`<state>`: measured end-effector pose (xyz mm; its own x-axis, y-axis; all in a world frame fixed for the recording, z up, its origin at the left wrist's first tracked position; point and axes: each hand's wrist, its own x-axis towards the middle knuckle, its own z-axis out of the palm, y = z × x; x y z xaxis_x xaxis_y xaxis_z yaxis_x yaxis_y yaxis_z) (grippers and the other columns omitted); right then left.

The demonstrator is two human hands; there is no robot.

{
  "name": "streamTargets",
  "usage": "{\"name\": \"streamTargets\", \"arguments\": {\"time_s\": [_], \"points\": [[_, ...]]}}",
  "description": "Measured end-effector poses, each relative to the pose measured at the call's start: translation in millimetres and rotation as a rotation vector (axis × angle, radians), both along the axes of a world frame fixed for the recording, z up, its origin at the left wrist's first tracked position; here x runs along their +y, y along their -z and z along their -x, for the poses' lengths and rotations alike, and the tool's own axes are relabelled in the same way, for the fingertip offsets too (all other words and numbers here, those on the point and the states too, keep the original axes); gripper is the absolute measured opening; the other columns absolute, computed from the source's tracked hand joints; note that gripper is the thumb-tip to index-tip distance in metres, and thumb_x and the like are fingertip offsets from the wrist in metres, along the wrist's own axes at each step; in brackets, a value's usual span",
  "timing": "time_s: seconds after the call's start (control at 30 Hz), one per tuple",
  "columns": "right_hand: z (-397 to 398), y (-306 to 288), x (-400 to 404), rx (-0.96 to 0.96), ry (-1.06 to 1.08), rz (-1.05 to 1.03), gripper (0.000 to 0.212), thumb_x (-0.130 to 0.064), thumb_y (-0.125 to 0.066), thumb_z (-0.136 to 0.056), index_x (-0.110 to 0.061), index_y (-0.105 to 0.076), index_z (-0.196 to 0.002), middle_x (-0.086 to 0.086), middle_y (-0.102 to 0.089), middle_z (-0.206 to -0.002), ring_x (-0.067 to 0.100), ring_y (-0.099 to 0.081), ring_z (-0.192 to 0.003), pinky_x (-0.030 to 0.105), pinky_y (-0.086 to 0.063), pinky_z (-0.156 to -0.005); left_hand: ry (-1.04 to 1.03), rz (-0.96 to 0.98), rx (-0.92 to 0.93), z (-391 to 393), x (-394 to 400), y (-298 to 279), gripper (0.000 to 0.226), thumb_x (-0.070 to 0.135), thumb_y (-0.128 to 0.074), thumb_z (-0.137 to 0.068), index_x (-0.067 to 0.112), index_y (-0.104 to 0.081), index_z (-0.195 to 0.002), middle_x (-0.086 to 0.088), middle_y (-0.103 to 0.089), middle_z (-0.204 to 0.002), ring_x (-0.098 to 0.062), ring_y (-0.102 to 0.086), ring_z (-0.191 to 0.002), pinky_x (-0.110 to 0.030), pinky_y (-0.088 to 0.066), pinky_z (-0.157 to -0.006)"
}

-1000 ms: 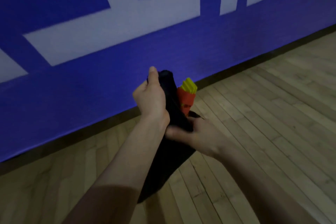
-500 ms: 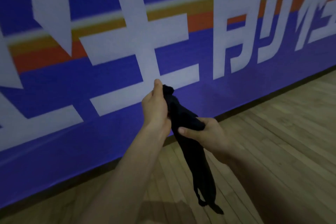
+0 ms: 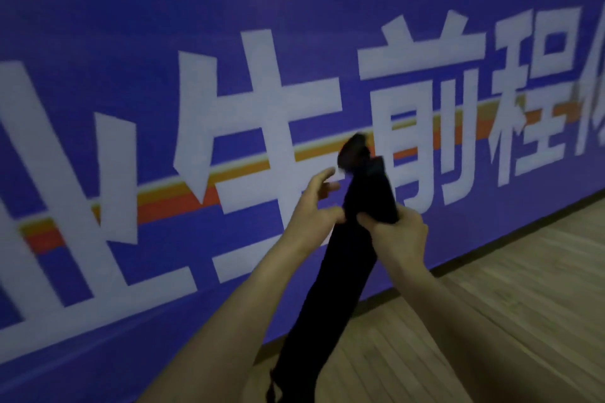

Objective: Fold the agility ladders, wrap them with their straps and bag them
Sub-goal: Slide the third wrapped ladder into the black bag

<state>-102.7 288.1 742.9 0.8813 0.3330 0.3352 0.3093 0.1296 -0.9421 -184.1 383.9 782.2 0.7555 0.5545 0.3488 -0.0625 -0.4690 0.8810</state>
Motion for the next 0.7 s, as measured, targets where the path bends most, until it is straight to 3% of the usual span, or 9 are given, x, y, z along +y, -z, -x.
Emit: {"name": "streamTargets", "arguments": {"time_s": [0.03,0.13,0.2,0.3,0.4,0.5,0.6,0.63,0.7], "points": [[9,-21,-11,0.036,-0.016,-0.07,0.019,-0.008,-0.074,-0.08,-0.016,-0.061,-0.07,-0.007,-0.062,-0.067,0.009,-0.062,-0.067,0.029,-0.053,-0.062,-0.007,-0.04,0.105,16,-2,-6,0.079,-0.006,-0.06,-0.082,0.026,-0.027,-0.146,-0.007,-0.042,-0.138,-0.017,-0.042,-0.126,-0.022,-0.051,-0.086],[29,-73,-39,0.1,-0.038,-0.268,0.022,-0.006,-0.076,-0.078,-0.022,-0.061,-0.074,-0.005,-0.066,-0.075,0.011,-0.065,-0.074,0.034,-0.057,-0.071,0.008,-0.326,0.463,47,-7,-3,0.118,0.013,-0.077,-0.073,0.04,0.011,-0.147,-0.005,-0.023,-0.15,-0.029,-0.033,-0.135,-0.047,-0.042,-0.103],[41,-108,-61,0.15,-0.049,-0.372,0.025,-0.004,-0.075,-0.078,-0.022,-0.059,-0.074,-0.005,-0.065,-0.077,0.01,-0.064,-0.074,0.036,-0.058,-0.077,-0.139,-0.537,0.565,64,-17,-4,0.129,0.028,-0.083,-0.067,0.042,0.019,-0.144,-0.007,-0.023,-0.15,-0.034,-0.032,-0.133,-0.055,-0.035,-0.105],[56,-147,-91,0.179,-0.077,-0.508,0.027,-0.004,-0.076,-0.077,-0.023,-0.057,-0.079,-0.005,-0.065,-0.084,0.015,-0.066,-0.081,0.043,-0.059,-0.083,-0.381,-0.665,0.343,80,-34,-19,0.096,0.013,-0.07,-0.078,0.028,-0.006,-0.149,-0.014,-0.05,-0.128,-0.036,-0.054,-0.109,-0.05,-0.048,-0.085],[64,-161,-118,0.205,-0.098,-0.601,0.046,-0.009,-0.08,-0.076,-0.018,-0.052,-0.111,-0.003,-0.063,-0.106,0.023,-0.065,-0.105,0.046,-0.058,-0.085,-0.418,-0.711,0.165,97,-55,-45,0.056,-0.003,-0.055,-0.081,0.015,-0.037,-0.131,-0.015,-0.058,-0.108,-0.035,-0.059,-0.094,-0.049,-0.051,-0.071],[72,-157,-140,0.272,-0.274,-0.725,0.066,-0.014,-0.083,-0.074,-0.017,-0.047,-0.129,0.002,-0.061,-0.123,0.022,-0.063,-0.112,0.042,-0.06,-0.08,-0.479,-0.827,0.111,107,-79,-72,0.055,-0.005,-0.058,-0.078,0.015,-0.04,-0.126,-0.011,-0.057,-0.103,-0.032,-0.057,-0.092,-0.051,-0.05,-0.074],[90,-136,-140,0.327,-0.477,-0.442,0.074,-0.028,-0.081,-0.072,-0.019,-0.048,-0.138,0.002,-0.059,-0.133,0.025,-0.058,-0.119,0.048,-0.057,-0.085,-0.515,-1.004,0.151,102,-98,-92,0.059,-0.002,-0.061,-0.078,0.019,-0.039,-0.128,-0.007,-0.055,-0.108,-0.029,-0.055,-0.098,-0.045,-0.047,-0.081],[94,-128,-137,0.327,-0.515,-0.355,0.067,-0.028,-0.077,-0.077,-0.018,-0.049,-0.138,0.004,-0.06,-0.132,0.028,-0.059,-0.118,0.05,-0.057,-0.085,-0.541,-1.081,0.172,97,-103,-96,0.059,0.001,-0.061,-0.079,0.021,-0.038,-0.13,-0.006,-0.054,-0.11,-0.028,-0.054,-0.101,-0.041,-0.043,-0.083],[91,-120,-126,0.355,-0.549,-0.381,0.046,-0.021,-0.068,-0.089,-0.014,-0.054,-0.133,0.009,-0.065,-0.124,0.031,-0.064,-0.11,0.048,-0.06,-0.078,-0.565,-1.207,0.159,82,-108,-100,0.059,0.008,-0.062,-0.083,0.024,-0.037,-0.134,-0.004,-0.053,-0.112,-0.026,-0.052,-0.104,-0.039,-0.037,-0.085]]}}
